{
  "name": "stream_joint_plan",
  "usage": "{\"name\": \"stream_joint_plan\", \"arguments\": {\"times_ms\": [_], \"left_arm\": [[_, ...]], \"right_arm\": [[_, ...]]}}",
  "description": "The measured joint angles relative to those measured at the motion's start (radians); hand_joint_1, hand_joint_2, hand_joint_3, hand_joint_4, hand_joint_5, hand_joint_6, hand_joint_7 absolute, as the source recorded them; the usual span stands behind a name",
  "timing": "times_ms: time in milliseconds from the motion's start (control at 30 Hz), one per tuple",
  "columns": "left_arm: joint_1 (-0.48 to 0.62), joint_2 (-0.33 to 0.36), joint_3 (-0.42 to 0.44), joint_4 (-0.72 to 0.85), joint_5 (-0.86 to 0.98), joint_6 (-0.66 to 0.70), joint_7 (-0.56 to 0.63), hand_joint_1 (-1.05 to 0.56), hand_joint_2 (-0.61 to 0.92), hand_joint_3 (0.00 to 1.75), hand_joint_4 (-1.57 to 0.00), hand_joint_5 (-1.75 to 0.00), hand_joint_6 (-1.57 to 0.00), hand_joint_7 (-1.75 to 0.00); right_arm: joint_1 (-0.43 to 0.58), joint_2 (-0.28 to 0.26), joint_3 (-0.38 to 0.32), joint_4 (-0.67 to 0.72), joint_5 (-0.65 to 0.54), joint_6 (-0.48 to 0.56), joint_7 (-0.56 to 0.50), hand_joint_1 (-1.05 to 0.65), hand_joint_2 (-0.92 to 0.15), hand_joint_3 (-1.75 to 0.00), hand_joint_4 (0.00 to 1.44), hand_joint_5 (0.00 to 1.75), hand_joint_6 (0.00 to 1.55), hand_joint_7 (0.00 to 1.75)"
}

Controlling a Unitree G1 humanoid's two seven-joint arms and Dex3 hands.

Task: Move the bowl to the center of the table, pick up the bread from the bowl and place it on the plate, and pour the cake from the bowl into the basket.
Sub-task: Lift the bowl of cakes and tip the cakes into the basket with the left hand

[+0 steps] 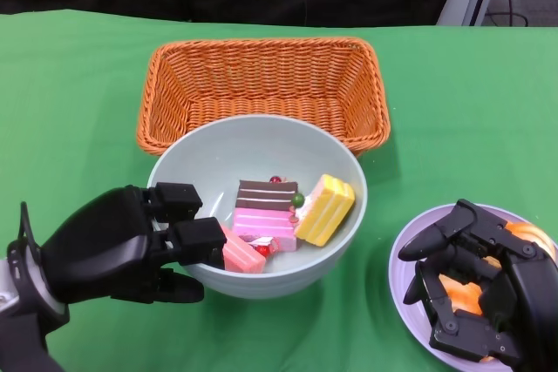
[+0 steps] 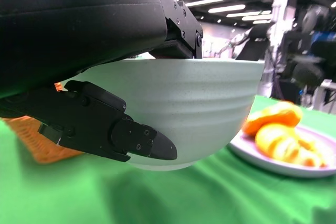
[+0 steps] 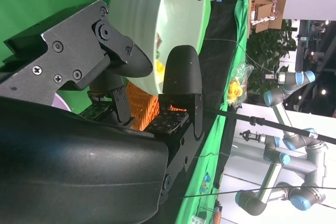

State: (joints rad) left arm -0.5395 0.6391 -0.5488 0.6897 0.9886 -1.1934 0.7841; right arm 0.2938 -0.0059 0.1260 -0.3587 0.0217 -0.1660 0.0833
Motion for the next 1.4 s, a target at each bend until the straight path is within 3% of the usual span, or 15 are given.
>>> {"name": "stream_joint_plan", "arguments": {"times_ms": [333, 467, 533, 633, 867, 1133, 1400], "left_arm": [[0.031, -0.035, 0.142, -0.104, -0.337, -0.068, -0.267, -0.24, 0.92, 0.32, -0.68, -1.75, -0.62, -1.42], [0.004, -0.087, 0.163, -0.107, -0.446, -0.027, -0.405, -0.23, 0.88, 0.42, -0.68, -1.75, -0.6, -1.47], [-0.018, -0.113, 0.165, -0.099, -0.527, 0.001, -0.495, -0.19, 0.78, 0.6, -0.64, -1.75, -0.61, -1.42], [-0.069, -0.159, 0.167, -0.071, -0.65, 0.061, -0.631, -0.15, 0.74, 0.7, -0.62, -1.73, -0.61, -1.39], [-0.189, -0.298, 0.229, 0.084, -0.788, 0.178, -0.826, -0.19, 0.8, 0.62, -0.66, -1.67, -0.66, -1.28], [-0.31, -0.433, 0.301, 0.296, -0.798, 0.272, -0.871, -0.25, 0.91, 0.5, -0.72, -1.75, -0.57, -1.49], [-0.395, -0.533, 0.338, 0.427, -0.786, 0.335, -0.869, -0.26, 0.92, 0.55, -0.72, -1.75, -0.47, -1.62]], "right_arm": [[-0.008, -0.001, 0.004, 0.027, 0.0, -0.021, 0.008, -0.01, -0.54, -1.13, 0.71, 1.58, 0.66, 1.33], [-0.008, -0.001, 0.011, 0.046, 0.003, -0.031, 0.026, -0.02, -0.56, -1.09, 0.7, 1.59, 0.65, 1.34], [-0.008, -0.002, 0.015, 0.054, 0.002, -0.037, 0.031, -0.01, -0.57, -1.08, 0.71, 1.6, 0.66, 1.35], [-0.006, -0.002, 0.029, 0.061, 0.003, -0.045, 0.044, -0.01, -0.55, -1.12, 0.72, 1.62, 0.64, 1.4], [-0.006, -0.008, 0.049, 0.08, 0.081, -0.065, 0.135, -0.03, -0.53, -1.24, 0.7, 1.7, 0.62, 1.49], [-0.006, -0.013, 0.055, 0.092, 0.137, -0.056, 0.2, -0.05, -0.54, -1.21, 0.69, 1.71, 0.61, 1.49], [-0.006, -0.016, 0.059, 0.105, 0.134, -0.048, 0.205, -0.06, -0.54, -1.22, 0.68, 1.74, 0.61, 1.49]]}}
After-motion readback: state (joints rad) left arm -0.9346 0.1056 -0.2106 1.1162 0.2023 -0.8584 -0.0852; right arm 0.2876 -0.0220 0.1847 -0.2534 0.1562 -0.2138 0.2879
